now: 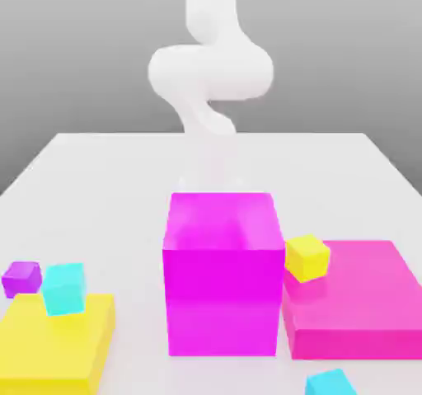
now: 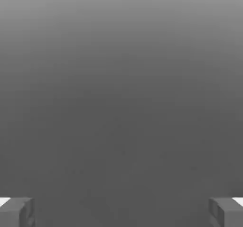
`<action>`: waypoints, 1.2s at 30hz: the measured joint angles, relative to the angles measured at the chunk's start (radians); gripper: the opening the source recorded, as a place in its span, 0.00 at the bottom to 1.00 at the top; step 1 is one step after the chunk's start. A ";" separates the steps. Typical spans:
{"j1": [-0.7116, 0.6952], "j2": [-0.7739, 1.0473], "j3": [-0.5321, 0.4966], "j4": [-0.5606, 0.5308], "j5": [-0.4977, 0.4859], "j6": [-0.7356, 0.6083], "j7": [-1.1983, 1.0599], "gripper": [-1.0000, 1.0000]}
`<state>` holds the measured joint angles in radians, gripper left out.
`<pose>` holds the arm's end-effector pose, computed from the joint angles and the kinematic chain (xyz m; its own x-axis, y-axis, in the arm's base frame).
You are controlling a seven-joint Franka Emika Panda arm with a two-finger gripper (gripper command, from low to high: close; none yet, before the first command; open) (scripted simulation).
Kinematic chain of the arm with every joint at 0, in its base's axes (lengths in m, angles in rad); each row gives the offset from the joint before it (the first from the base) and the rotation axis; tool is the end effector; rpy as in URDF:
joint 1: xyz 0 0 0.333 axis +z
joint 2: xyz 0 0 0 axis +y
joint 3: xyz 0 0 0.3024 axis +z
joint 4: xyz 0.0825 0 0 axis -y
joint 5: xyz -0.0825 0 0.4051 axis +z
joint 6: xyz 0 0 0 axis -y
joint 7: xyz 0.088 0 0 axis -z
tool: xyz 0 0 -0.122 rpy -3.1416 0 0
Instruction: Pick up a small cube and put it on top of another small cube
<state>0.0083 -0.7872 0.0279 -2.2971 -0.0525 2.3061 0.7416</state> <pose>0.3919 0.0164 0.6894 0.5314 -0.6227 0.5743 -0.4532 -0.7818 -0.4283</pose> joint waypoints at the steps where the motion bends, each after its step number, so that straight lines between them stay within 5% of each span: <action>1: 0.004 0.007 0.012 0.001 -0.023 0.002 -0.025 0.50; 21: 0.068 0.274 0.154 0.037 -0.389 0.006 -0.539 0.50; 36: 0.118 0.560 0.145 0.060 -0.531 0.018 -1.024 0.50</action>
<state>0.1259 -0.2274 0.1724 -2.2369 -0.5836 2.3237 -0.2826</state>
